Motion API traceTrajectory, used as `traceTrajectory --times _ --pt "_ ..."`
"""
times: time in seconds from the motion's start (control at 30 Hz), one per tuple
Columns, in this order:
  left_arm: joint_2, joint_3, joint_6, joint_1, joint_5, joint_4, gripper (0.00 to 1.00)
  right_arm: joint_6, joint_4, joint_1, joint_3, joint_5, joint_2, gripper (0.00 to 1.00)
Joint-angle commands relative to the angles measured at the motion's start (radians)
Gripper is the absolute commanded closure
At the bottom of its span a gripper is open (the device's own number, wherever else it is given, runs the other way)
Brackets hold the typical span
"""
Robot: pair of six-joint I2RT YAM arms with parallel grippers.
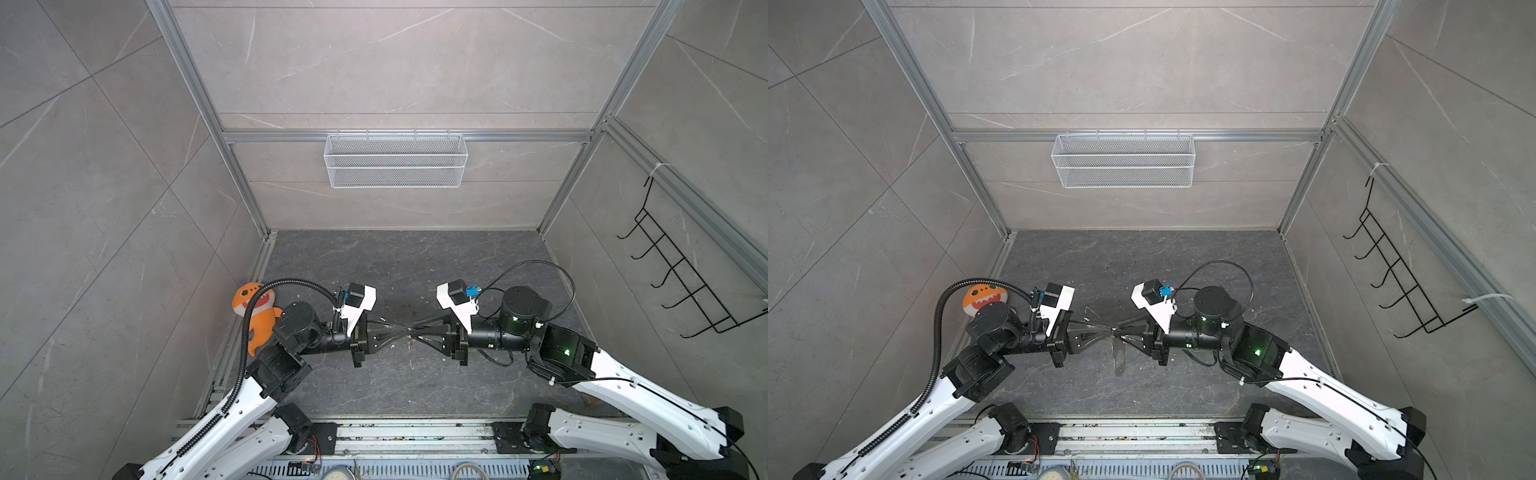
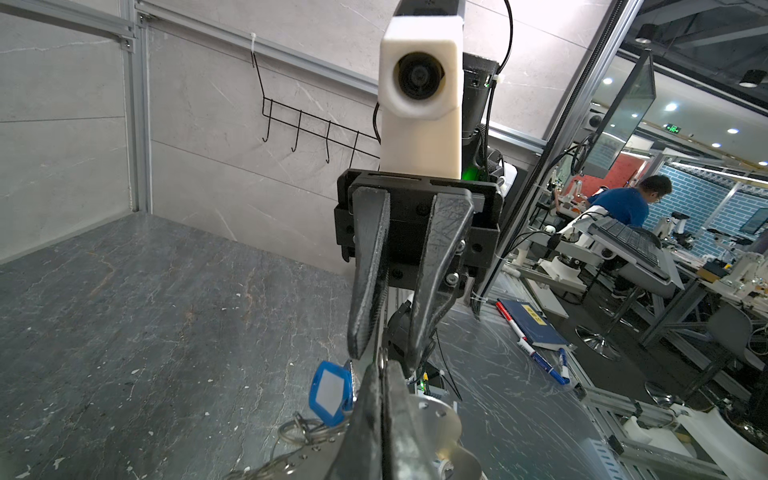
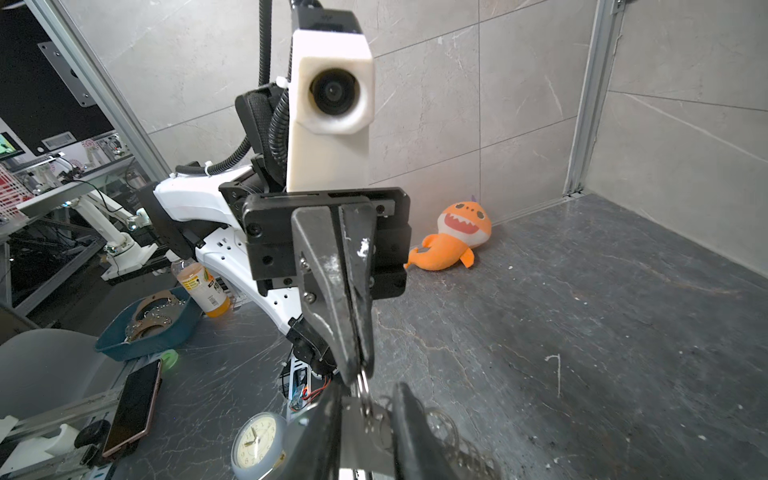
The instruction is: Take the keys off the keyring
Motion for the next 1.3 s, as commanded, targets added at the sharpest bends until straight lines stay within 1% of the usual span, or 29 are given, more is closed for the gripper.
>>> traceTrajectory --times 0.0,0.23,0.53,0.6,0.7,0.73,0.8,0.83,0.87,0.97,1.13,1.27 --pt "-0.014 0.036 0.010 -0.003 0.014 0.062 1.00 0.024 0.040 0.006 -0.021 -0.027 0.006 0.75" --pt "-0.028 0.035 0.015 -0.002 0.005 0.057 1.00 0.044 0.064 0.007 -0.053 -0.030 0.008 0.76" --pt "-0.019 0.034 0.008 -0.002 0.009 0.065 1.00 0.052 0.092 0.007 -0.069 -0.042 0.018 0.94" --pt "-0.016 0.037 0.002 -0.003 0.007 0.057 1.00 0.053 0.090 0.007 -0.069 -0.041 0.016 1.00" --pt "-0.022 0.055 0.002 -0.003 -0.024 -0.010 1.00 0.044 0.037 0.008 -0.060 -0.015 0.013 1.00" --pt "-0.027 0.065 0.007 -0.002 -0.033 -0.047 0.91 0.033 0.002 0.006 -0.049 -0.002 0.012 1.00" --pt "-0.036 0.080 0.017 -0.001 -0.046 -0.114 0.70 0.011 -0.075 0.007 -0.030 0.015 0.017 1.00" --pt "-0.040 0.089 0.021 -0.003 -0.055 -0.154 0.64 0.000 -0.112 0.006 -0.018 0.022 0.020 1.00" --pt "-0.043 0.099 0.025 -0.002 -0.058 -0.187 0.61 -0.010 -0.144 0.005 -0.009 0.022 0.023 1.00" --pt "-0.033 0.148 0.054 -0.002 -0.072 -0.326 0.58 -0.044 -0.245 0.005 0.030 0.020 0.038 1.00" --pt "0.050 0.270 0.130 -0.002 -0.062 -0.578 0.58 -0.103 -0.363 0.005 0.092 0.005 0.068 1.00" --pt "0.112 0.325 0.180 -0.003 -0.024 -0.688 0.58 -0.139 -0.409 0.004 0.129 -0.039 0.089 1.00"
